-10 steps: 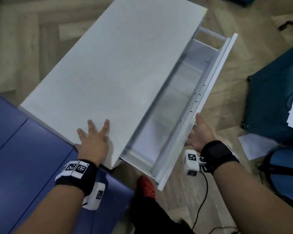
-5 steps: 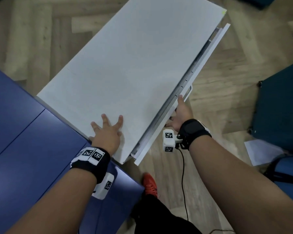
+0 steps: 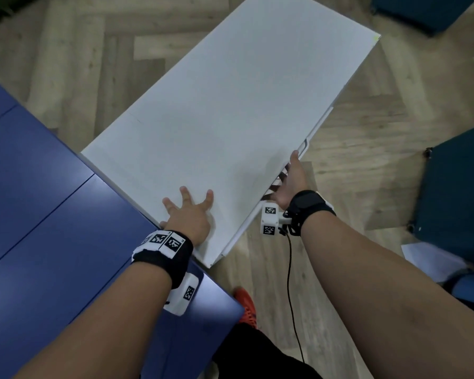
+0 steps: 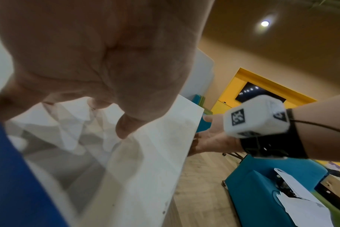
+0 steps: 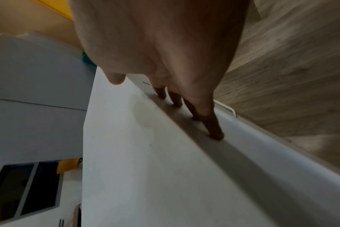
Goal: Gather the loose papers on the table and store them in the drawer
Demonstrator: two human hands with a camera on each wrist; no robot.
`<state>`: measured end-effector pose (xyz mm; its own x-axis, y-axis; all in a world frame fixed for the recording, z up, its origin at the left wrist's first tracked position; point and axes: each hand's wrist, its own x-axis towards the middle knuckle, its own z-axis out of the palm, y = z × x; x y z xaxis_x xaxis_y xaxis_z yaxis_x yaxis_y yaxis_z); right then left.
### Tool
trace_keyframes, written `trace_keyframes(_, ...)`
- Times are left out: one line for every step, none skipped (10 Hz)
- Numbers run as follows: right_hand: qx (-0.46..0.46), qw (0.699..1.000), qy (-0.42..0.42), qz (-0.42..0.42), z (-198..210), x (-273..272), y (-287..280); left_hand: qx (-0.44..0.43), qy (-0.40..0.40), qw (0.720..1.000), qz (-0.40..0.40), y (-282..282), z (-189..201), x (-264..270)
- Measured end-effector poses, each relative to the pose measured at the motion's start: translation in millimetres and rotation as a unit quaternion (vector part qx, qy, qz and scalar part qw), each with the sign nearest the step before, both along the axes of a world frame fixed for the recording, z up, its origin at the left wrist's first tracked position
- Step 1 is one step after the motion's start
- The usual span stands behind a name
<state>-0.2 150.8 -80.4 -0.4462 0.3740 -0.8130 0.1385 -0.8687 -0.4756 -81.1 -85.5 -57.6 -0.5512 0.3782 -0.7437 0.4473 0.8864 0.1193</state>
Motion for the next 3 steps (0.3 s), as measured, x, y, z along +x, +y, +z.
trace_keyframes(0.009,0.999,0.020,0.037,2,14,-10,-0.003,-0.020,1.000,-0.018,-6,7,-8)
trace_keyframes(0.007,0.993,0.044,0.109,11,31,-26,0.046,-0.028,0.997,-0.050,-28,23,-14)
trace_keyframes(0.058,0.973,-0.017,0.221,35,62,-51,0.173,-0.036,0.984,-0.014,-79,57,-1)
